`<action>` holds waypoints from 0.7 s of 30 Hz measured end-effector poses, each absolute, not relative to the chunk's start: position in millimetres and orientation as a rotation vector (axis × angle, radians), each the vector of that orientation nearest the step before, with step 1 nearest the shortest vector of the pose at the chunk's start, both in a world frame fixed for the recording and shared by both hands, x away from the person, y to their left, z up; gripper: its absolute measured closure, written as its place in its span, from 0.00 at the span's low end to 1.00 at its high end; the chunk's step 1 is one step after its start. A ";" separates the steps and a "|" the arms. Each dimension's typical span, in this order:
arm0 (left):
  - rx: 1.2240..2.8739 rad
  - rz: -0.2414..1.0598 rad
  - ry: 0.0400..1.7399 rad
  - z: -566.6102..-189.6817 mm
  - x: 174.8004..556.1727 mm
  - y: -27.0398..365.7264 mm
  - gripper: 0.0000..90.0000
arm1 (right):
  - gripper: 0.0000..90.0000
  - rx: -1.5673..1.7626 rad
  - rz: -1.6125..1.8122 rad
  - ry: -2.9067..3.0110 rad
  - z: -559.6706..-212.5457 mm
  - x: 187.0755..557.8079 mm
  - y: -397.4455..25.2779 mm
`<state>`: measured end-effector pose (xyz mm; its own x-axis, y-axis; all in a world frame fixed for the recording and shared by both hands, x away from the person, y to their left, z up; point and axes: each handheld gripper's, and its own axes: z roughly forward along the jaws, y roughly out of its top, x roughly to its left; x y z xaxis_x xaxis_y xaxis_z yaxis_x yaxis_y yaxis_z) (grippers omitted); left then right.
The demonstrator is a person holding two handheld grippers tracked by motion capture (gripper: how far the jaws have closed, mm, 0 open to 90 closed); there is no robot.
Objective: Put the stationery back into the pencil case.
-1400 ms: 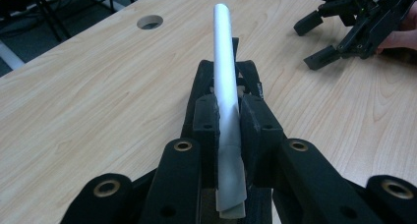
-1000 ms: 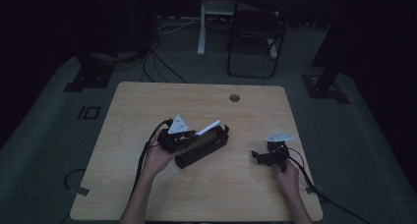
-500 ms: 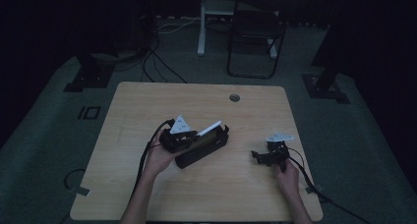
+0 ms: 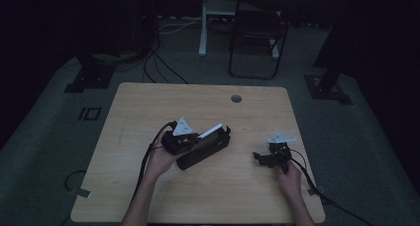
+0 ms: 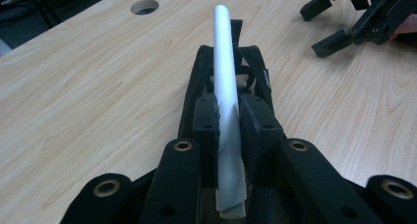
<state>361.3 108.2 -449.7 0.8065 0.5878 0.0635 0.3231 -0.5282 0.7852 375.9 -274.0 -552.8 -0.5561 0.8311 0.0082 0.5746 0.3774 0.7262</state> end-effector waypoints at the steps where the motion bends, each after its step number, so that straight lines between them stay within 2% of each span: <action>1: 2.167 0.410 0.671 -450.5 361.5 108.1 0.87 | 0.14 1.225 0.988 2.284 -552.8 375.9 -274.0; 21: 2.200 0.395 0.671 -459.8 362.9 103.5 0.87 | 0.14 1.224 0.987 2.285 -552.8 375.9 -274.1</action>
<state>362.9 103.5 -459.8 0.8115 0.5810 0.0619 0.3362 -0.5509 0.7639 375.9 -274.1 -552.8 -0.5567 0.8307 0.0072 0.5744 0.3787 0.7257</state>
